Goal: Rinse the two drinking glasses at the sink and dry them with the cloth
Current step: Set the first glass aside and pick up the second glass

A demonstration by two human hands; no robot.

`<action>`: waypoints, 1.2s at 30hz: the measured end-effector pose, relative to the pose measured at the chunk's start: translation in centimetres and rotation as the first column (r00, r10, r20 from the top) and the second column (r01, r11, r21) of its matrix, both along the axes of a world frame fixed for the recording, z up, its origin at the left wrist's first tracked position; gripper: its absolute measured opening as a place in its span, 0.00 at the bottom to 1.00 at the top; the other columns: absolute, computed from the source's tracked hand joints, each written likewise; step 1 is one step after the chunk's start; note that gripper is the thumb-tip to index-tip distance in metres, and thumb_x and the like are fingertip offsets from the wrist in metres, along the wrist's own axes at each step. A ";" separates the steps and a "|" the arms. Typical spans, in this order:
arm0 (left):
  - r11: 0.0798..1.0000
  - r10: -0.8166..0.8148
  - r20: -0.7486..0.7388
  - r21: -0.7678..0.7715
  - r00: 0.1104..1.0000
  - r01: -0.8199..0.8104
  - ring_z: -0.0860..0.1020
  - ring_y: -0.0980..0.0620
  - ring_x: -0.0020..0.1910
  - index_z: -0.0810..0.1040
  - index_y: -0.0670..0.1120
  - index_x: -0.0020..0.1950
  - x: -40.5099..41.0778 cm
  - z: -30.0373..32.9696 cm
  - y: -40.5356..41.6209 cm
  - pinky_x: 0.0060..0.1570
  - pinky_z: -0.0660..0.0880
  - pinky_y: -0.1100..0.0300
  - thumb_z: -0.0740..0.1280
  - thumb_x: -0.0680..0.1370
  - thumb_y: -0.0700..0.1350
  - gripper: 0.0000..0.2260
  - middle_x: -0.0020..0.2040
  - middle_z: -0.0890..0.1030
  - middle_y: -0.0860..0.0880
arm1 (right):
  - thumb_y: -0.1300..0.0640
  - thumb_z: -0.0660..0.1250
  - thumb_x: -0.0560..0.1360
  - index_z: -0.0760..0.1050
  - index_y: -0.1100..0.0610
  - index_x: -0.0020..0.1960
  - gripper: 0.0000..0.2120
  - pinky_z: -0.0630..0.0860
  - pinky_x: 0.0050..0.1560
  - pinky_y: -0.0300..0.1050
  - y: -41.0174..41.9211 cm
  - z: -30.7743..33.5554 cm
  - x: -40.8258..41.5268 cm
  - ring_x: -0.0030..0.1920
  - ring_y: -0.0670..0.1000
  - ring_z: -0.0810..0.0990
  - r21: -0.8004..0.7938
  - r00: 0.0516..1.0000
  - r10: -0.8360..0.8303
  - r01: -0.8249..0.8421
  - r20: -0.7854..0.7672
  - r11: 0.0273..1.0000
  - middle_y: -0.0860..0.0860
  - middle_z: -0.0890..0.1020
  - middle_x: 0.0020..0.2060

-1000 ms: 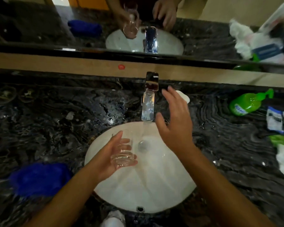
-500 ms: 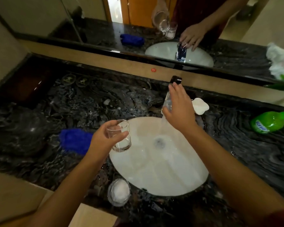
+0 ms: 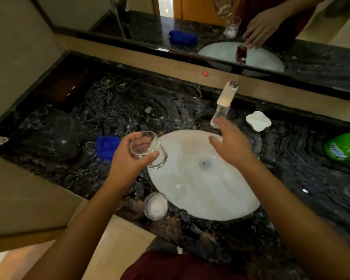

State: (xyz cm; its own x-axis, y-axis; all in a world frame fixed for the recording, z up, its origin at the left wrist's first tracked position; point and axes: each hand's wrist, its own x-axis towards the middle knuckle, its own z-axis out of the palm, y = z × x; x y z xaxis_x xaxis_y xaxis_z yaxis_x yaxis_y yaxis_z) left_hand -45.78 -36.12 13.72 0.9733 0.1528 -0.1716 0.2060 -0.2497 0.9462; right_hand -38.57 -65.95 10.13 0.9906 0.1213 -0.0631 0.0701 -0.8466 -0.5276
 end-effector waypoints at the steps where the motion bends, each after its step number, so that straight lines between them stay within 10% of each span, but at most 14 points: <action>1: 1.000 0.011 -0.001 0.016 1.000 -0.011 0.83 0.55 0.58 0.72 0.45 0.68 -0.3 -0.3 0.3 0.57 0.81 0.58 0.81 0.71 0.41 0.29 0.60 0.83 0.48 | 0.45 0.64 0.81 0.63 0.51 0.80 0.29 0.65 0.73 0.52 0.2 -1.2 -2.3 0.77 0.56 0.66 -0.007 0.998 0.024 -0.025 -0.055 1.000 0.52 0.66 0.79; 5: 0.996 0.070 -0.054 0.066 0.996 -0.066 0.83 0.54 0.57 0.72 0.47 0.64 -1.8 -2.0 3.0 0.59 0.80 0.55 0.82 0.68 0.43 0.29 0.59 0.83 0.48 | 0.25 0.41 0.75 0.59 0.48 0.81 0.43 0.59 0.78 0.51 2.6 -8.6 -11.8 0.81 0.52 0.58 -0.148 0.884 0.132 -0.219 -0.449 0.964 0.50 0.58 0.82; 8: 0.984 0.160 -0.084 0.090 0.984 -0.152 0.83 0.52 0.57 0.72 0.45 0.64 -3.2 -2.9 6.0 0.58 0.80 0.58 0.82 0.66 0.44 0.31 0.58 0.83 0.47 | 0.25 0.30 0.70 0.69 0.47 0.77 0.50 0.63 0.77 0.52 2.6 -12.6 -16.5 0.78 0.52 0.66 -0.236 0.891 0.081 -0.205 -0.447 0.950 0.50 0.68 0.78; 12: 0.960 0.266 -0.110 0.120 0.958 -0.253 0.81 0.56 0.54 0.68 0.37 0.69 -4.4 -4.2 11.4 0.52 0.79 0.68 0.76 0.72 0.30 0.29 0.60 0.81 0.42 | 0.29 0.20 0.72 0.81 0.44 0.51 0.50 0.76 0.48 0.47 2.5 -13.5 -19.7 0.49 0.48 0.85 -0.339 0.931 0.120 -0.242 -0.345 0.909 0.45 0.87 0.48; 15: 0.949 0.300 -0.132 0.138 0.945 -0.283 0.81 0.52 0.59 0.68 0.43 0.69 -4.6 -5.7 15.7 0.57 0.79 0.63 0.80 0.71 0.35 0.32 0.62 0.81 0.45 | 0.32 0.27 0.78 0.82 0.46 0.43 0.45 0.71 0.43 0.48 3.4 -14.0 -20.5 0.43 0.51 0.85 -0.395 0.959 0.072 -0.180 -0.273 0.901 0.47 0.86 0.38; 19: 0.930 0.321 -0.087 0.218 0.943 -0.297 0.81 0.51 0.61 0.68 0.55 0.66 -4.5 -7.3 20.1 0.67 0.75 0.44 0.82 0.65 0.52 0.35 0.61 0.81 0.51 | 0.41 0.47 0.81 0.85 0.52 0.57 0.30 0.70 0.62 0.57 4.4 -14.8 -21.4 0.63 0.58 0.81 -0.439 0.971 -0.051 -0.059 -0.235 0.897 0.52 0.86 0.57; 25: 0.908 0.331 -0.043 0.287 0.943 -0.306 0.77 0.52 0.64 0.66 0.63 0.65 -4.2 -9.2 22.8 0.69 0.73 0.48 0.81 0.70 0.52 0.32 0.64 0.77 0.53 | 0.40 0.48 0.81 0.82 0.52 0.64 0.29 0.66 0.70 0.61 4.5 -15.6 -21.9 0.71 0.60 0.74 -0.497 0.967 -0.123 -0.004 -0.223 0.868 0.55 0.82 0.65; 36: 0.890 0.369 -0.107 0.328 0.923 -0.318 0.76 0.49 0.65 0.64 0.44 0.75 -3.6 -12.0 24.2 0.63 0.72 0.57 0.80 0.72 0.50 0.38 0.68 0.76 0.45 | 0.40 0.46 0.81 0.84 0.51 0.59 0.30 0.69 0.66 0.57 4.7 -15.3 -22.0 0.68 0.58 0.77 -0.483 0.970 -0.142 0.030 -0.197 0.875 0.53 0.84 0.62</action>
State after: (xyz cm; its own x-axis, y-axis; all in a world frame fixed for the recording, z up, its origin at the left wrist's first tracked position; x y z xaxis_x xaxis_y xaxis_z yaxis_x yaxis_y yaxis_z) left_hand -49.33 -11.95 1.72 0.8127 0.5413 -0.2155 0.4744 -0.4001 0.7841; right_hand -60.60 -61.24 -5.20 0.9494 -0.0635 -0.3076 -0.0844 -0.9949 -0.0550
